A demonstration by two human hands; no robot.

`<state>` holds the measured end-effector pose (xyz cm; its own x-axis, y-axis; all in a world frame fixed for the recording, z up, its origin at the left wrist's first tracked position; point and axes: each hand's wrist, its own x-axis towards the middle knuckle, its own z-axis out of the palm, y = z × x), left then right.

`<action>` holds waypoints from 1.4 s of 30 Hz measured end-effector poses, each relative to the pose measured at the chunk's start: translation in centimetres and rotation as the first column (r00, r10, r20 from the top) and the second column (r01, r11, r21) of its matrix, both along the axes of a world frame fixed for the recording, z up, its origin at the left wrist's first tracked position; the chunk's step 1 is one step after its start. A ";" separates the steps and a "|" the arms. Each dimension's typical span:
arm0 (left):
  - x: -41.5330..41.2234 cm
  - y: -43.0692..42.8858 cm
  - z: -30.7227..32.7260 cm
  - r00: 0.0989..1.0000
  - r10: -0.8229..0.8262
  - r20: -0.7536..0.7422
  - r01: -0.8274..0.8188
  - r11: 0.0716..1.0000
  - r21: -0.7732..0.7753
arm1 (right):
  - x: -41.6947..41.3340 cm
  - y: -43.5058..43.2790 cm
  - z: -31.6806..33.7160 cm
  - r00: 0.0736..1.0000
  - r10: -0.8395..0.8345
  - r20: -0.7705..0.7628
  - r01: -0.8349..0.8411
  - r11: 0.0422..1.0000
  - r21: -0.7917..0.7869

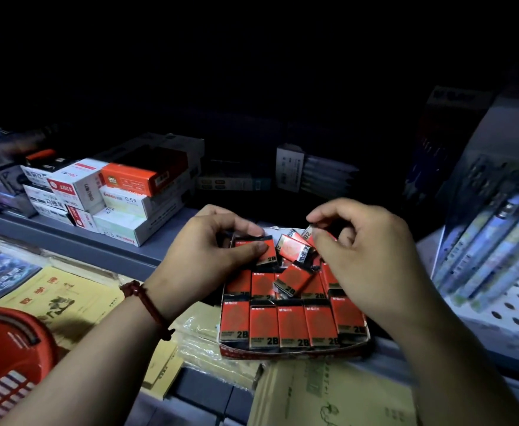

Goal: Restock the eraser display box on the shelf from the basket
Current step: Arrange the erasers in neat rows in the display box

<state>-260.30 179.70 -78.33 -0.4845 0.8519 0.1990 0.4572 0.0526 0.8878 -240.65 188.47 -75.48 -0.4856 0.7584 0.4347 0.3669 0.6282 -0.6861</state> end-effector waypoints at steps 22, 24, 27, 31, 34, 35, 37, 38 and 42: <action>0.6 -0.2 0.5 0.979 -0.130 0.157 0.144 0.986 -0.084 | -0.7 -0.9 0.5 0.953 -0.109 0.282 0.109 0.994 0.015; 0.6 -0.1 0.4 0.980 -0.130 0.149 0.143 0.986 -0.085 | -0.9 -1.1 0.7 0.949 -0.111 0.295 0.100 0.994 0.052; 0.5 -0.1 0.4 0.981 -0.137 0.135 0.148 0.986 -0.081 | -1.2 -1.4 0.6 0.957 -0.082 0.280 0.073 0.996 0.044; 0.6 -0.1 0.3 0.980 -0.143 0.135 0.153 0.986 -0.069 | -1.4 -1.4 0.4 0.967 -0.040 0.253 0.051 0.998 -0.035; 0.6 -0.2 0.2 0.981 -0.138 0.139 0.149 0.986 -0.070 | -1.3 -1.1 0.1 0.985 -0.015 0.172 0.027 0.997 -0.071; 0.6 -0.2 0.1 0.980 -0.136 0.144 0.146 0.987 -0.067 | -1.3 -1.1 0.0 0.990 -0.007 0.144 0.019 0.996 -0.082; 0.5 -0.3 0.1 0.977 -0.130 0.171 0.142 0.988 -0.062 | -1.3 -0.7 -0.3 0.996 0.009 0.090 0.002 0.993 -0.122; 0.5 -0.3 0.1 0.972 -0.131 0.195 0.145 0.987 -0.062 | -1.3 -0.5 -0.5 0.998 0.015 0.058 -0.006 0.989 -0.149; 0.3 -0.7 0.3 0.946 -0.149 0.287 0.168 0.985 -0.044 | -1.1 0.1 -0.5 0.995 0.019 -0.099 -0.045 0.964 -0.262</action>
<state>-260.00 178.96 -78.01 -0.3699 0.9290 0.0141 0.1968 0.0635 0.9784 -241.73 188.56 -75.97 -0.4780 0.8369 0.2665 0.2751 0.4308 -0.8595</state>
